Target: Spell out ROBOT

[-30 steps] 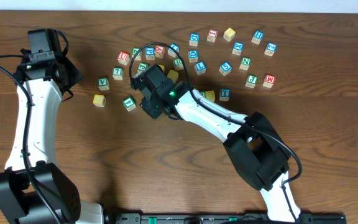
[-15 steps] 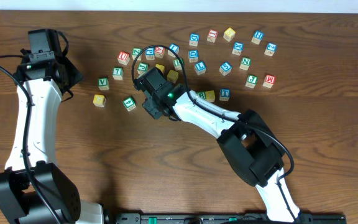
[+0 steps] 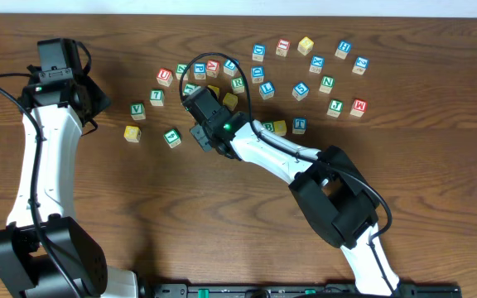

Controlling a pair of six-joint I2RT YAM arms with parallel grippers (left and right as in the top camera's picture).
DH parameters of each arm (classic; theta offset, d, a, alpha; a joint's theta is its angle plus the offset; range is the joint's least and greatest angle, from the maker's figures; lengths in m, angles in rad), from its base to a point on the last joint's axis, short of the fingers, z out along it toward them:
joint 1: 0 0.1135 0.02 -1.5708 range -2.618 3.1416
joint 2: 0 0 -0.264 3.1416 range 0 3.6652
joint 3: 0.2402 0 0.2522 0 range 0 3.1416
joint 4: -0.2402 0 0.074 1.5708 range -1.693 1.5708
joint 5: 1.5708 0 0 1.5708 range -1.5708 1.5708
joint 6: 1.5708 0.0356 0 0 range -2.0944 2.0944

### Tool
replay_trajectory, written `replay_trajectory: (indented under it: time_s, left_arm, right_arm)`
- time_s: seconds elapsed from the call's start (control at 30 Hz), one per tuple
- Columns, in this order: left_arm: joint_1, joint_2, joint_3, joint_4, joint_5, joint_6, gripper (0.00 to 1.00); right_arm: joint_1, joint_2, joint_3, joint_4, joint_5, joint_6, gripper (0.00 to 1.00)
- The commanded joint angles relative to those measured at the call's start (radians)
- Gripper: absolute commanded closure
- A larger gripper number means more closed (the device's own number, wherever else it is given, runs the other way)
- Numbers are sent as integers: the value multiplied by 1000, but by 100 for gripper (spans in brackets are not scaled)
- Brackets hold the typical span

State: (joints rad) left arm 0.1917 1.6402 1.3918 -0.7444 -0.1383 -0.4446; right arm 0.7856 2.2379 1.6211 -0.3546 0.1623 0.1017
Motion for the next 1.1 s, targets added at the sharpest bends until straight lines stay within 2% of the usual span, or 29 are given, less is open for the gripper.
replay_trajectory:
  time_s: [0.0,0.27,1.07]
  left_arm:
    - [2,11,0,-10,-20,-2,43]
    - [2,11,0,-11,-20,-2,44]
    - [2,11,0,-15,-19,-2,44]
  right_arm:
    - [1,14,0,6,80,70,83]
    - [0,14,0,3,82,72,82]
    - [-16,14,0,-60,188,240,85]
